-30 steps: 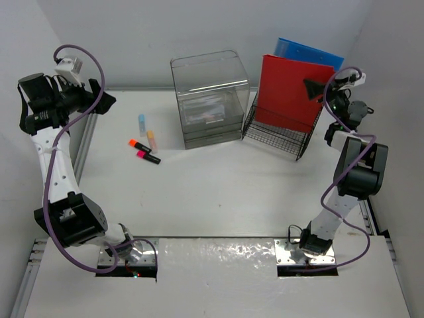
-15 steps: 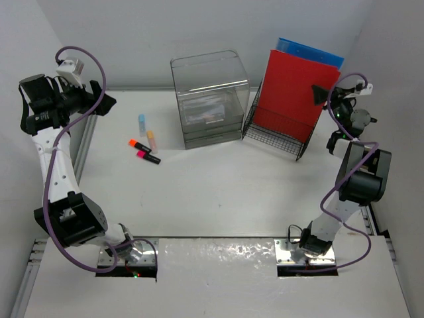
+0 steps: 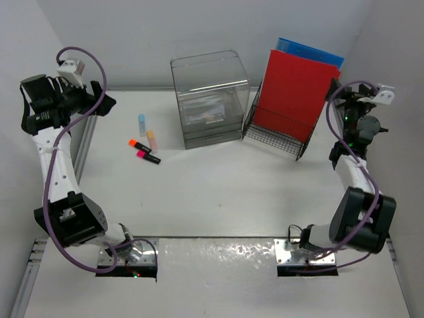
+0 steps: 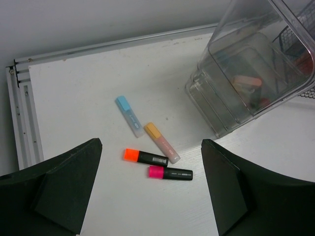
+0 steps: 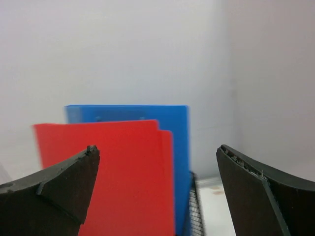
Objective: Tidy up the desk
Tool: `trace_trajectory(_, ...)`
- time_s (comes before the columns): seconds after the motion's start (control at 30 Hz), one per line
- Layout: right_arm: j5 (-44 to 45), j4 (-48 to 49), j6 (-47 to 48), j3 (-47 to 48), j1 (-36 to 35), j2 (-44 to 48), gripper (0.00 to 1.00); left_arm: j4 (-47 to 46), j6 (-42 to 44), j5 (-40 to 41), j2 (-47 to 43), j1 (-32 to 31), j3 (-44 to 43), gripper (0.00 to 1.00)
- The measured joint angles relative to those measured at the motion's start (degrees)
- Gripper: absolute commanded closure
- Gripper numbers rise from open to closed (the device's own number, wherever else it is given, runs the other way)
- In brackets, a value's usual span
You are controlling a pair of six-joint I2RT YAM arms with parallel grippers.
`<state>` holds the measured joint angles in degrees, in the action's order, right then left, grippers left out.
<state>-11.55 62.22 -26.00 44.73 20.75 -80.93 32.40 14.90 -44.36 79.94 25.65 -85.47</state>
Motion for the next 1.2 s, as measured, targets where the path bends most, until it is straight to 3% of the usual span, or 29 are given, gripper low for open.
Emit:
trace_trajectory(0.17,12.0,-15.7,12.1,0.7,-9.2,8.0,0.01,0.1,0.5,3.8,0.0,-2.7,0.0,0.20)
trace_trajectory(0.27,14.3,-24.7,17.7,1.8,-15.8,10.0,0.01,0.5,1.4,6.6,0.0,-5.9,0.0,0.20)
trace_trajectory(0.4,11.2,-33.9,24.5,2.3,-23.4,12.4,0.01,1.0,2.6,8.5,0.0,-8.7,0.0,0.20)
trace_trajectory(0.57,2.1,-38.1,33.7,0.0,-35.8,13.3,0.02,0.9,3.7,9.9,1.4,-9.2,0.2,0.21)
trace_trajectory(0.6,0.3,-38.5,34.3,-0.4,-38.3,12.4,0.12,0.8,4.0,10.1,1.9,-9.2,0.5,0.21)
trace_trajectory(0.67,-2.5,-37.4,31.1,-0.6,-41.6,9.5,0.34,0.6,4.1,10.7,2.9,-9.2,1.7,0.22)
trace_trajectory(0.7,-3.6,-36.2,28.0,-0.6,-42.2,7.4,0.51,0.5,4.1,11.0,3.4,-9.2,2.8,0.23)
trace_trajectory(0.73,-4.1,-34.6,24.3,-0.7,-42.3,5.3,0.77,0.5,4.1,11.1,3.8,-9.2,3.6,0.23)
trace_trajectory(0.77,-4.2,-32.3,18.7,-0.7,-42.3,2.8,0.84,0.3,4.1,11.2,4.2,-9.2,4.5,0.23)
trace_trajectory(0.8,-4.1,-30.6,13.6,-0.7,-42.2,0.5,0.85,0.3,4.1,11.3,4.5,-9.2,5.4,0.23)
trace_trajectory(0.97,-3.2,-22.5,-10.0,-0.7,-42.2,-12.0,0.60,-0.9,4.2,11.6,4.8,-9.2,9.6,0.23)
trace_trajectory(1.2,1.2,-17.7,-23.8,-0.6,-45.0,-17.7,0.57,-2.8,4.8,13.0,4.8,-9.2,12.4,0.24)
